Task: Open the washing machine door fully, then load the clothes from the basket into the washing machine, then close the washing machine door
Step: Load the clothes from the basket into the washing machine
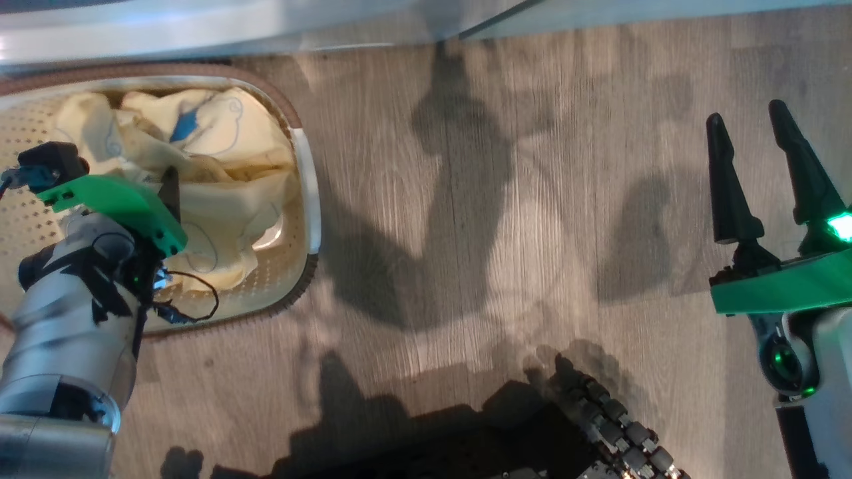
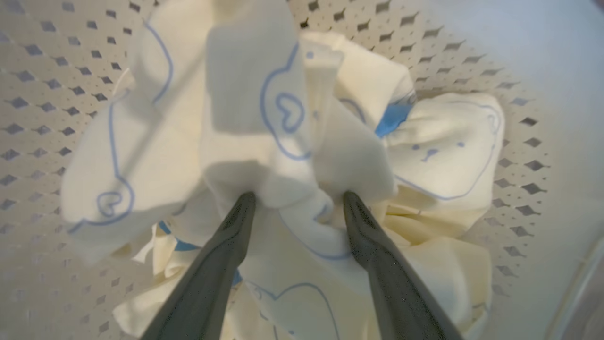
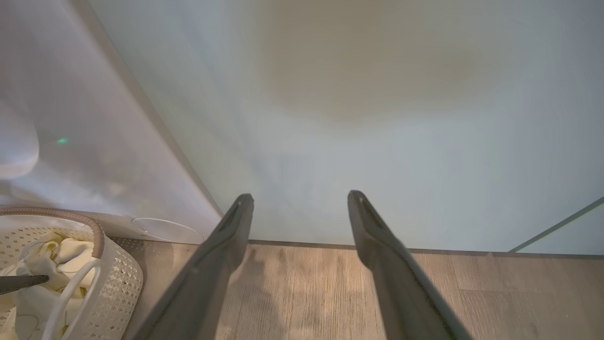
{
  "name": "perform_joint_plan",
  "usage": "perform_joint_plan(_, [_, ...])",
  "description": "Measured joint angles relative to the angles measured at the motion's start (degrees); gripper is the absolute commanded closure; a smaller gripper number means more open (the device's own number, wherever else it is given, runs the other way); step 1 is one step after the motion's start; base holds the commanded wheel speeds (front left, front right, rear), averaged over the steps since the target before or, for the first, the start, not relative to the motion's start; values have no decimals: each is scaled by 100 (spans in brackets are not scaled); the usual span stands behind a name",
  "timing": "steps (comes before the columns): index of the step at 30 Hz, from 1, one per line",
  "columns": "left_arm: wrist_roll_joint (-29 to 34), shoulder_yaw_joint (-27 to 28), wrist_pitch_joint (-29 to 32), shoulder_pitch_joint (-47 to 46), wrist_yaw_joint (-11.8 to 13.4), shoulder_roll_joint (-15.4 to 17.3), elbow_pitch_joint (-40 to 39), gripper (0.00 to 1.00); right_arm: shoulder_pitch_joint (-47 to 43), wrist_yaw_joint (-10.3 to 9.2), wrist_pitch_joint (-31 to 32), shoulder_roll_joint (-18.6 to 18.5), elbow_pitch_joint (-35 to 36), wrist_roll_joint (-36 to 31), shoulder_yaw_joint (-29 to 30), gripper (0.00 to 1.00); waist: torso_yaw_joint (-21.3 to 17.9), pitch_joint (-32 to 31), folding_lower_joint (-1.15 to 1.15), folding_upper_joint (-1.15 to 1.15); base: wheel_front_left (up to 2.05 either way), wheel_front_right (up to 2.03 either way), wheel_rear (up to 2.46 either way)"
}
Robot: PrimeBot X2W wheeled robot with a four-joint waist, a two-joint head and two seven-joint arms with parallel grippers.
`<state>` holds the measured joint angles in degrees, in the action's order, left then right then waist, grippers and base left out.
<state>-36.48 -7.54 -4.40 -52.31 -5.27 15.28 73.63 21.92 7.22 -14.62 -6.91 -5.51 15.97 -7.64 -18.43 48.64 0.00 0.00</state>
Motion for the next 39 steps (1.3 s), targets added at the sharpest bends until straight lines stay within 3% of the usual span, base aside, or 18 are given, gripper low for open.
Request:
perform_joint_plan(8, [37,-165,187,-133,-19,33,32,0,173,1,0,13,33,1,-7,0,7,303,0,0,0,0,0])
perform_joint_plan(9, [90,-222,176,-142,-47,49,33,11,202,0,0,16,34,1,-15,0,10,333,0,0,0,0,0])
perform_joint_plan(10, [111,-230,115,-155,-67,58,37,42,224,1,0,18,34,1,-22,0,13,360,0,0,0,0,0])
perform_joint_plan(11, [112,-243,55,-171,-70,64,43,95,232,1,0,18,34,1,-27,0,16,381,0,0,0,0,0])
perform_joint_plan(12, [126,-279,12,-188,-88,69,46,100,232,1,0,18,32,1,-30,0,17,395,0,0,0,0,0])
perform_joint_plan(18, [155,-414,-235,-182,-171,22,52,100,231,1,0,18,-1,1,-10,0,89,305,0,0,0,0,0])
perform_joint_plan(30, [-40,-1033,-658,535,-216,-466,-471,100,50,1,0,-3,-167,0,131,0,417,-528,-1,0,0,0,0])
perform_joint_plan(39, [-689,-1700,-906,1152,-216,-349,-1289,100,-406,1,0,-102,-315,0,201,0,755,-1467,-1,1,0,0,0])
